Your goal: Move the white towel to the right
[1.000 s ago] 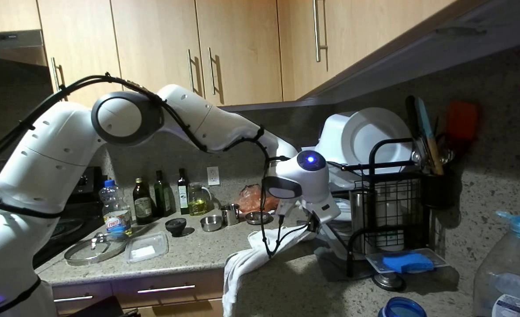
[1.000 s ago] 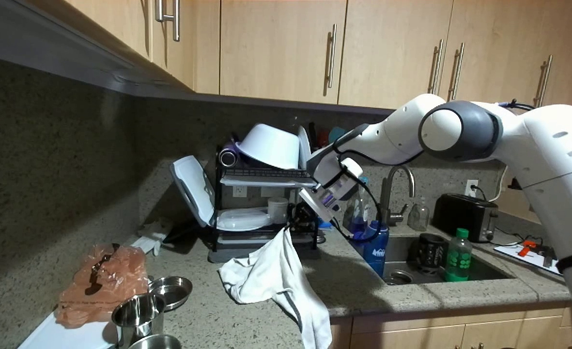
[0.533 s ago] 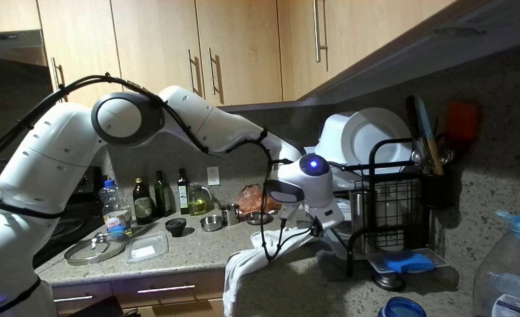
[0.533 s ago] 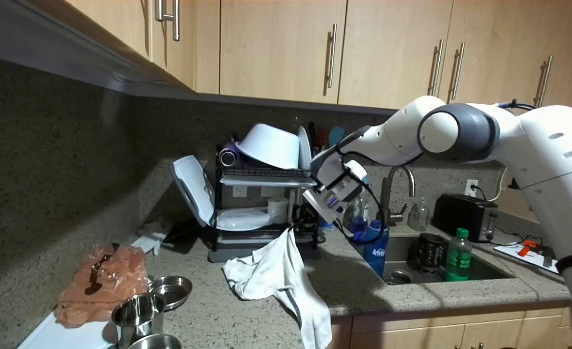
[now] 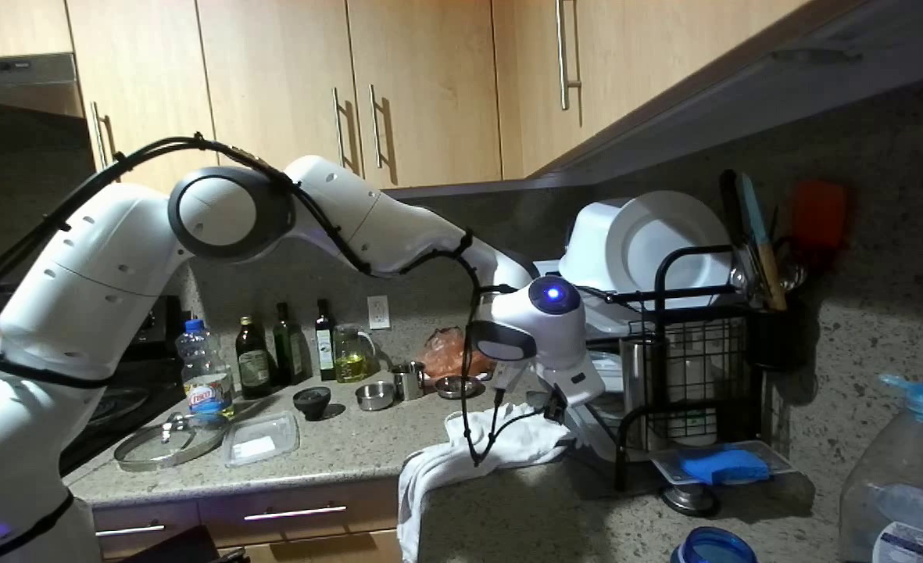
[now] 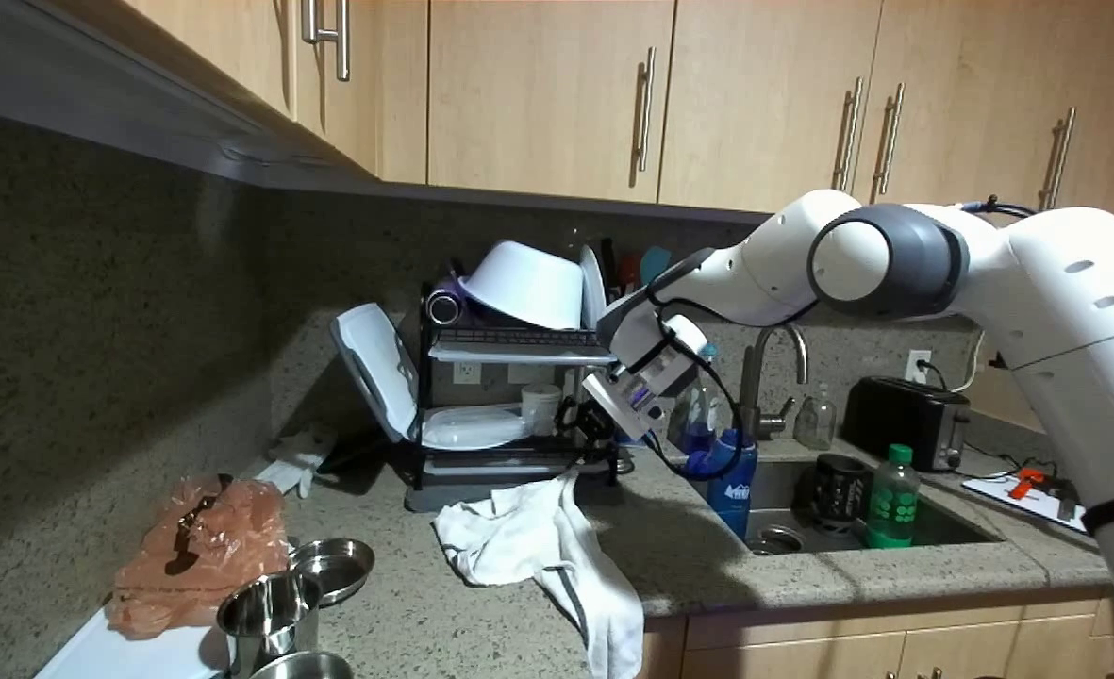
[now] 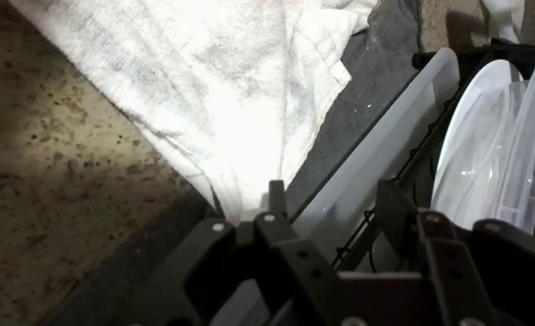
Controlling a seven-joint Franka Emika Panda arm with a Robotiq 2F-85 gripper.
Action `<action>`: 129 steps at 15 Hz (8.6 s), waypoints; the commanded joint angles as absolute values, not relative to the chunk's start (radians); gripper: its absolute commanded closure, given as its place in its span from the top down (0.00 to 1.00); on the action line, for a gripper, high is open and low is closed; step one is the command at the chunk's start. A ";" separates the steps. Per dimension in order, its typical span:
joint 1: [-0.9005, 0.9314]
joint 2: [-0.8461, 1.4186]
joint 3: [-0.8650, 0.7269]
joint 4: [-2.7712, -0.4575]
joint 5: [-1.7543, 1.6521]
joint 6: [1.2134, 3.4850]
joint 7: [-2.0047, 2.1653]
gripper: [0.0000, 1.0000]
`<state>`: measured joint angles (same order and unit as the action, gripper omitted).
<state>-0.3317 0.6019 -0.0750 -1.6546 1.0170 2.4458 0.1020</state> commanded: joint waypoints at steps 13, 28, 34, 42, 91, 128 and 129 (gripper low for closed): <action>-0.085 0.219 -0.077 -2.106 0.628 2.335 0.142 1.00; -0.106 0.149 -0.102 -2.307 0.400 2.261 0.319 1.00; -0.130 0.233 -0.145 -2.268 0.403 2.245 0.332 1.00; -0.159 0.282 -0.156 -2.206 0.427 2.235 0.329 1.00; -0.214 0.193 -0.164 -2.185 0.510 2.247 0.274 0.00; -0.133 0.267 -0.333 -2.178 0.497 2.504 0.787 0.00; -0.100 0.265 -0.377 -2.180 0.405 2.509 0.862 0.00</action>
<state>-0.1652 0.3071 -0.2979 -2.1414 0.5977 2.4692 0.6931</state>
